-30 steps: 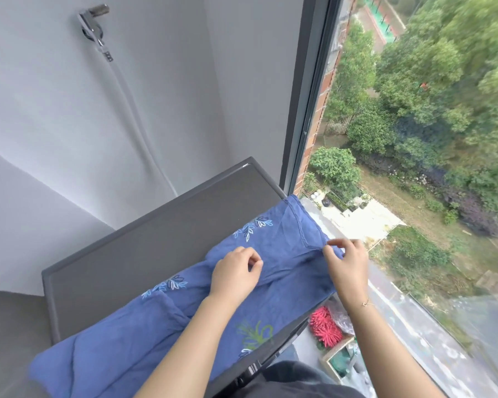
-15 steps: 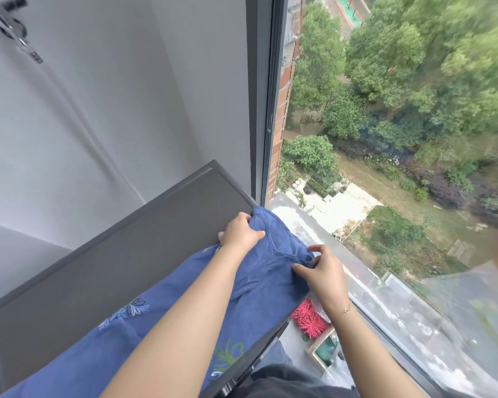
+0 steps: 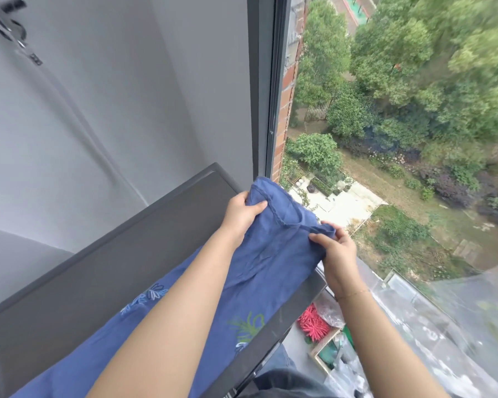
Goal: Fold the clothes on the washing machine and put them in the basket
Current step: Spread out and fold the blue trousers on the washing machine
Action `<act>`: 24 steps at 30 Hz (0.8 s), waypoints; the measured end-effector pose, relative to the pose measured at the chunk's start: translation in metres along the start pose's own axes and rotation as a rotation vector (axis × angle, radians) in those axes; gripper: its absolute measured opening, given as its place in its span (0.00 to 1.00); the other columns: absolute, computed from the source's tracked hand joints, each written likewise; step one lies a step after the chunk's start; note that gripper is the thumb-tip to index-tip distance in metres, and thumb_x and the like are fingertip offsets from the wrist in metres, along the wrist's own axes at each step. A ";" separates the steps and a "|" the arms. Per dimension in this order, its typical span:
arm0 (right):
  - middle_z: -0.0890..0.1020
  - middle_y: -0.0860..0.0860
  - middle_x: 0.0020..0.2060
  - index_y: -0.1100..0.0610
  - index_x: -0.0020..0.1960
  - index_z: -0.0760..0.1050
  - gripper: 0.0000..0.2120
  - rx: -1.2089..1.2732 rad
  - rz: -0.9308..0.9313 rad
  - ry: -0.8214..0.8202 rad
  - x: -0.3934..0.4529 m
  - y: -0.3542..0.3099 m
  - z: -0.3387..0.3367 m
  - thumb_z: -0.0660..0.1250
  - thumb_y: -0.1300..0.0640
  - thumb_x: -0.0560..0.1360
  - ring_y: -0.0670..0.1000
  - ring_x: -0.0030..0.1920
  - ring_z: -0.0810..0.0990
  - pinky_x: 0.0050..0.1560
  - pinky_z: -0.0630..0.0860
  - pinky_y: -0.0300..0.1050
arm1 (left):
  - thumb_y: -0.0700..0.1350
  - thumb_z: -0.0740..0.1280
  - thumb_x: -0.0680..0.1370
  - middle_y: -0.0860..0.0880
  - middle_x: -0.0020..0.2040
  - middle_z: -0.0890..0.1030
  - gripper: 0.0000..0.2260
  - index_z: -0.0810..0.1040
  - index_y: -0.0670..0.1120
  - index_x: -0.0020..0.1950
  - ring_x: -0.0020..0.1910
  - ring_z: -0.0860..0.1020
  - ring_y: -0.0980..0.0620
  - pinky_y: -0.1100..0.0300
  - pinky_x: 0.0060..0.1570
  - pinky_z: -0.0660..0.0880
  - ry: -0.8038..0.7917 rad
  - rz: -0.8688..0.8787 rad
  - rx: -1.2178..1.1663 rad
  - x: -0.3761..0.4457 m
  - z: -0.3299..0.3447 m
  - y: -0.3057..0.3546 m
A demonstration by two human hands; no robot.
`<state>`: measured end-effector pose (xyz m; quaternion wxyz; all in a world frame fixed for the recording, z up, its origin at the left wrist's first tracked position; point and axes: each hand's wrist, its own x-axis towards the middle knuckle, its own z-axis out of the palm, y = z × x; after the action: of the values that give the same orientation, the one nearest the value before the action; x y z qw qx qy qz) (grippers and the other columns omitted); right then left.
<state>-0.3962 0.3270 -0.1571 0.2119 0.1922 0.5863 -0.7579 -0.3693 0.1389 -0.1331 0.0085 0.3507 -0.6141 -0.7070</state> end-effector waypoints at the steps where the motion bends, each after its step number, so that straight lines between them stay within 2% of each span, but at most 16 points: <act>1: 0.80 0.54 0.43 0.57 0.49 0.75 0.17 0.039 -0.032 0.006 0.004 -0.008 0.000 0.67 0.77 0.70 0.52 0.43 0.78 0.42 0.78 0.39 | 0.35 0.67 0.77 0.43 0.51 0.82 0.08 0.78 0.39 0.56 0.48 0.81 0.47 0.54 0.51 0.78 -0.015 0.019 -0.016 0.002 0.004 0.007; 5: 0.82 0.53 0.42 0.57 0.56 0.72 0.20 0.231 -0.064 -0.047 0.003 -0.037 0.009 0.66 0.77 0.71 0.49 0.39 0.82 0.39 0.79 0.38 | 0.35 0.68 0.77 0.41 0.52 0.82 0.10 0.77 0.39 0.58 0.50 0.81 0.44 0.52 0.52 0.78 -0.069 0.081 -0.048 0.006 0.011 0.036; 8: 0.85 0.52 0.41 0.57 0.61 0.72 0.22 0.289 -0.036 -0.122 -0.014 -0.046 0.021 0.65 0.75 0.72 0.48 0.39 0.84 0.39 0.80 0.39 | 0.35 0.70 0.76 0.42 0.54 0.83 0.13 0.78 0.40 0.59 0.51 0.83 0.45 0.52 0.52 0.80 -0.102 0.121 -0.021 -0.003 -0.007 0.049; 11: 0.85 0.55 0.45 0.58 0.65 0.72 0.23 0.313 0.016 -0.191 -0.038 -0.043 0.034 0.64 0.74 0.73 0.50 0.42 0.85 0.42 0.82 0.41 | 0.33 0.70 0.75 0.44 0.53 0.83 0.13 0.78 0.41 0.59 0.49 0.83 0.49 0.60 0.46 0.79 -0.123 0.165 0.022 -0.015 -0.041 0.050; 13: 0.84 0.56 0.49 0.58 0.65 0.73 0.22 0.291 0.049 -0.239 -0.059 -0.037 0.044 0.64 0.73 0.74 0.51 0.44 0.84 0.49 0.82 0.44 | 0.32 0.70 0.74 0.46 0.52 0.83 0.14 0.78 0.44 0.57 0.49 0.82 0.52 0.64 0.46 0.77 -0.143 0.193 0.062 -0.029 -0.067 0.050; 16: 0.83 0.57 0.54 0.59 0.65 0.74 0.21 0.227 0.066 -0.329 -0.095 -0.019 0.059 0.63 0.72 0.74 0.53 0.50 0.83 0.60 0.77 0.50 | 0.33 0.71 0.73 0.54 0.45 0.84 0.11 0.80 0.47 0.50 0.46 0.82 0.59 0.69 0.47 0.75 -0.158 0.219 0.149 -0.056 -0.107 0.046; 17: 0.83 0.58 0.55 0.60 0.65 0.74 0.21 0.206 0.074 -0.378 -0.114 -0.008 0.069 0.64 0.72 0.74 0.54 0.51 0.83 0.59 0.78 0.50 | 0.34 0.72 0.73 0.56 0.42 0.84 0.10 0.79 0.48 0.47 0.43 0.81 0.60 0.70 0.45 0.74 -0.137 0.232 0.174 -0.073 -0.130 0.041; 19: 0.84 0.58 0.52 0.60 0.63 0.74 0.21 0.178 0.087 -0.433 -0.131 0.004 0.071 0.65 0.73 0.73 0.54 0.49 0.83 0.53 0.81 0.48 | 0.35 0.72 0.73 0.55 0.39 0.81 0.08 0.79 0.46 0.41 0.40 0.78 0.60 0.69 0.42 0.71 -0.155 0.236 0.260 -0.086 -0.150 0.036; 21: 0.83 0.58 0.50 0.58 0.59 0.77 0.18 0.084 0.098 -0.502 -0.156 0.024 0.082 0.67 0.72 0.71 0.55 0.46 0.82 0.48 0.80 0.48 | 0.35 0.71 0.73 0.57 0.43 0.82 0.03 0.81 0.43 0.43 0.42 0.78 0.61 0.72 0.41 0.70 -0.164 0.219 0.350 -0.109 -0.184 0.024; 22: 0.83 0.58 0.49 0.55 0.55 0.78 0.17 0.021 0.097 -0.520 -0.168 0.036 0.086 0.69 0.71 0.70 0.55 0.45 0.81 0.48 0.78 0.49 | 0.35 0.70 0.74 0.57 0.48 0.83 0.05 0.83 0.43 0.44 0.46 0.79 0.61 0.72 0.43 0.72 -0.154 0.200 0.377 -0.118 -0.201 0.015; 24: 0.80 0.57 0.47 0.50 0.47 0.80 0.15 -0.085 0.090 -0.560 -0.193 0.062 0.093 0.74 0.67 0.65 0.55 0.45 0.78 0.48 0.73 0.51 | 0.30 0.63 0.76 0.55 0.56 0.81 0.18 0.84 0.51 0.39 0.52 0.79 0.58 0.68 0.47 0.74 -0.108 0.176 0.384 -0.137 -0.236 -0.006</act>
<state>-0.2050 0.2414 -0.0806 0.4068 -0.0080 0.5271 -0.7461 -0.1436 -0.0027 -0.0718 -0.0294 0.2526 -0.7653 -0.5913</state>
